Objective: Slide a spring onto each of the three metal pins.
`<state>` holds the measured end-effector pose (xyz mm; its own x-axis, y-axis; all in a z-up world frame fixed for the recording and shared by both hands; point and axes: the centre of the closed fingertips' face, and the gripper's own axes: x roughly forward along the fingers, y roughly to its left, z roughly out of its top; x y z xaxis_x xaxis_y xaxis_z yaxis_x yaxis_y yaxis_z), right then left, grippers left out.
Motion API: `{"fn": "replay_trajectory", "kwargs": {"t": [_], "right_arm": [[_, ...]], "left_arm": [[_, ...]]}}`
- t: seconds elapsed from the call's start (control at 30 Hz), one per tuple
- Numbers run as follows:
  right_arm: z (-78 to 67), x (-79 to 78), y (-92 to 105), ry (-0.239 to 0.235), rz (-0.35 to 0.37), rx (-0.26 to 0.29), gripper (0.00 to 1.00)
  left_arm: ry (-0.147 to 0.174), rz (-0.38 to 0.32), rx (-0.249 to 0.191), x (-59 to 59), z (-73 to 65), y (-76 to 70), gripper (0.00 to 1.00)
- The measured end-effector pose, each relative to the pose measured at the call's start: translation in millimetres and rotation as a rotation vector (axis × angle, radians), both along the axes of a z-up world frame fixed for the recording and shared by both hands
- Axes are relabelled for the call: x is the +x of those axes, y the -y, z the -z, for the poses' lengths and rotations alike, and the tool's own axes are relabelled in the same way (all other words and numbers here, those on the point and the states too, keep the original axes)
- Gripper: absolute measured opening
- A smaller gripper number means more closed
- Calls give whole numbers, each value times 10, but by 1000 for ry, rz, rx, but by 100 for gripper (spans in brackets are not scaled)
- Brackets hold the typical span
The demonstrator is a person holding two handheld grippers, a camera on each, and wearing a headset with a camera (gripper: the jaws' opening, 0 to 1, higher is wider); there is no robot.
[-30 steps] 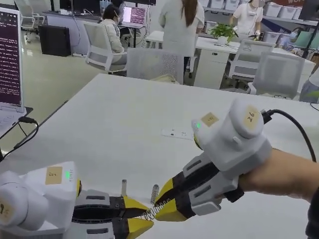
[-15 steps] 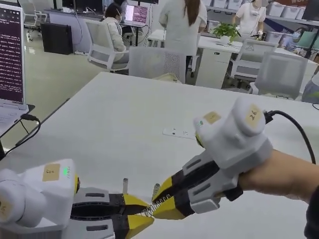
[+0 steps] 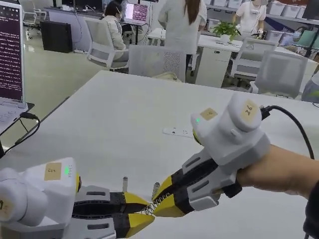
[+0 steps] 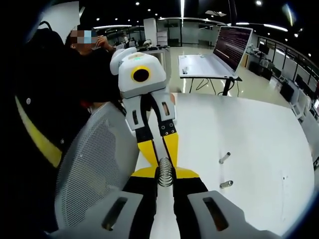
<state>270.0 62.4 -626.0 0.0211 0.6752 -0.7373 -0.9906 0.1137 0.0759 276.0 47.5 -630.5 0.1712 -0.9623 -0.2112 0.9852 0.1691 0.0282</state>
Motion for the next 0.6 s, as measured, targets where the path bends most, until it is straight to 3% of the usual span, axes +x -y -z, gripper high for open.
{"fn": "replay_trajectory", "kwargs": {"t": [0.17, 0.33, 0.6], "right_arm": [[17, 14, 13, 5, -15, -97, 8], [14, 13, -10, 44, -60, -193, 8], [-15, 21, -42, 50, -66, -234, 8]], "left_arm": [[15, -4, 8, 10, 13, 11, 2], [22, -6, 12, 19, 20, 24, 2], [24, -8, 4, 29, 9, 28, 2]]}}
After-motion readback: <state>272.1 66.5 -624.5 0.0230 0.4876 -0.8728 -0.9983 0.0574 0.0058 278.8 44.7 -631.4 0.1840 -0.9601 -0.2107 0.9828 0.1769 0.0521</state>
